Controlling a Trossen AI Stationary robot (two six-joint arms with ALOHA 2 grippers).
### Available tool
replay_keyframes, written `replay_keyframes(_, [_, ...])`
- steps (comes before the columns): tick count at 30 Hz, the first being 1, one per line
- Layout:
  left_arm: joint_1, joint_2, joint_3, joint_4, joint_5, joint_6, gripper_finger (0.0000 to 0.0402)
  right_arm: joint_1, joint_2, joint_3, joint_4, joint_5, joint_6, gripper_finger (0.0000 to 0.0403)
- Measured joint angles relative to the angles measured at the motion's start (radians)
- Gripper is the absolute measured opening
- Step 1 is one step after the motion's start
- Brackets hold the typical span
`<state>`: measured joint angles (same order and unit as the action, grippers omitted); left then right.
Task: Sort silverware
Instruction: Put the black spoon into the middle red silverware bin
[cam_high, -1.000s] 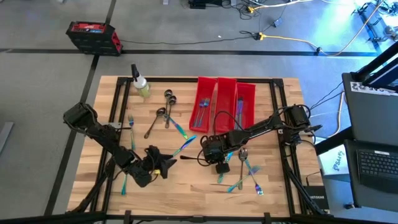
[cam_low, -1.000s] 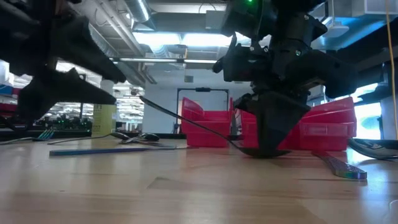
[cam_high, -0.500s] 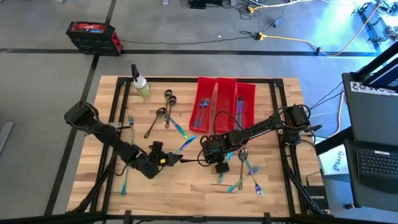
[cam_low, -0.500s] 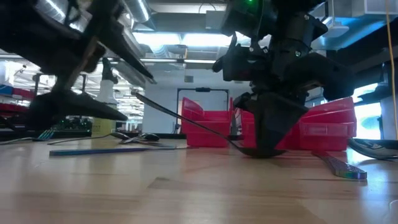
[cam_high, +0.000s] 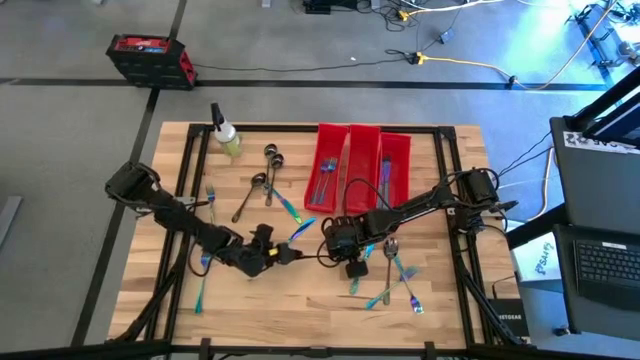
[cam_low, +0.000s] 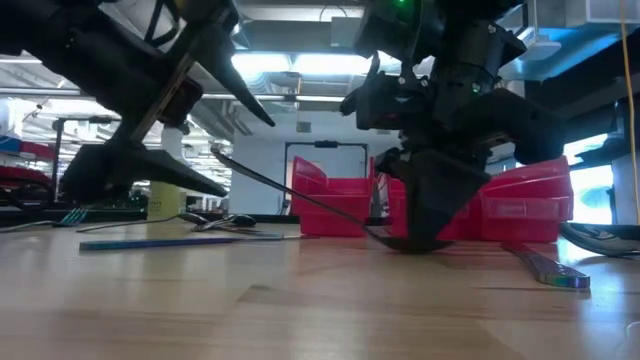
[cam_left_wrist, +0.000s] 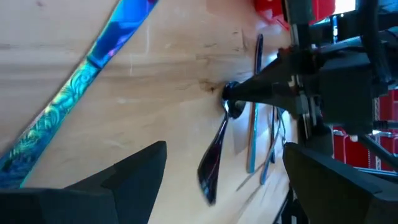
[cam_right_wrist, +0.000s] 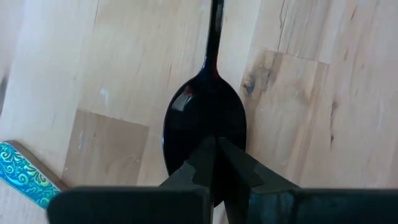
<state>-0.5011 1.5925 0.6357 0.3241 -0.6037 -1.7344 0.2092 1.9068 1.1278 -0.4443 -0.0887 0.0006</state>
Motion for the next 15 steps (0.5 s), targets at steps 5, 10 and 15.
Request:
replay_keyframes(5, [0.019, 0.054, 0.028, 0.001, 0.151, 0.017, 0.0309, 0.000, 0.000, 0.000, 0.002, 0.010, -0.004, 0.0000])
replay_keyframes(10, [0.022, 0.135, 0.075, 0.015, 0.170, -0.004, 0.0309, 0.000, 0.000, 0.000, 0.003, 0.012, -0.005, 0.0000])
replay_keyframes(15, [0.042, 0.166, 0.100, 0.061, 0.149, 0.008, 0.0309, 0.000, 0.000, 0.000, 0.003, 0.013, -0.006, 0.0000])
